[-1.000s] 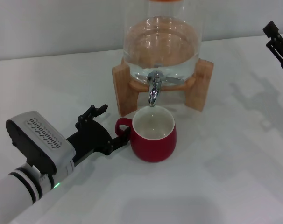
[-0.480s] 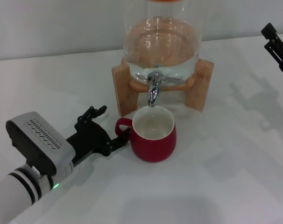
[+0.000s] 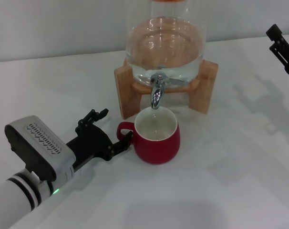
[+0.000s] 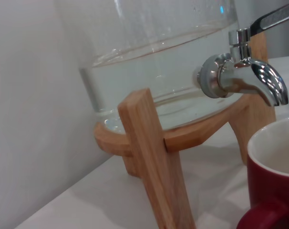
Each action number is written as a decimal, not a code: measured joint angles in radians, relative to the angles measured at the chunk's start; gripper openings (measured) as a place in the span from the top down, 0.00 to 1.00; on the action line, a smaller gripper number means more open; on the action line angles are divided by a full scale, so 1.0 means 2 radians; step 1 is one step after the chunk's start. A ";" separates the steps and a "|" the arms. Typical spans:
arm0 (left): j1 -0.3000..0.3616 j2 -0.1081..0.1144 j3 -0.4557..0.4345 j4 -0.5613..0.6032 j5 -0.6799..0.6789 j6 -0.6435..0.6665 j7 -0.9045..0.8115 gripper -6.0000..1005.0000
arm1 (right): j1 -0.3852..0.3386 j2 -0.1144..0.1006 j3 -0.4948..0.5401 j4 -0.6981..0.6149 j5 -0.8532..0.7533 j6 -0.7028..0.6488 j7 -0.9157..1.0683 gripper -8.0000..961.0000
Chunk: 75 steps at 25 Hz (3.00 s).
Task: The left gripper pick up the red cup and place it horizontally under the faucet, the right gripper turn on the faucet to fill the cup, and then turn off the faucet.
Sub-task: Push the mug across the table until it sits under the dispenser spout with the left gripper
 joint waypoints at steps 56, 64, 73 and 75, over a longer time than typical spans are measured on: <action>0.010 0.000 -0.010 -0.002 0.008 -0.012 0.000 0.13 | -0.001 0.000 -0.011 0.001 0.000 0.000 0.002 0.19; 0.015 0.000 -0.012 -0.006 0.010 -0.013 0.000 0.13 | 0.000 0.000 -0.012 0.002 0.000 0.001 0.002 0.19; 0.018 0.000 -0.012 -0.006 0.014 -0.013 0.000 0.13 | 0.000 0.000 -0.013 0.002 0.000 0.002 0.001 0.19; 0.020 0.000 -0.011 -0.006 0.014 -0.013 0.000 0.13 | 0.001 0.000 -0.013 0.003 0.000 0.002 0.001 0.19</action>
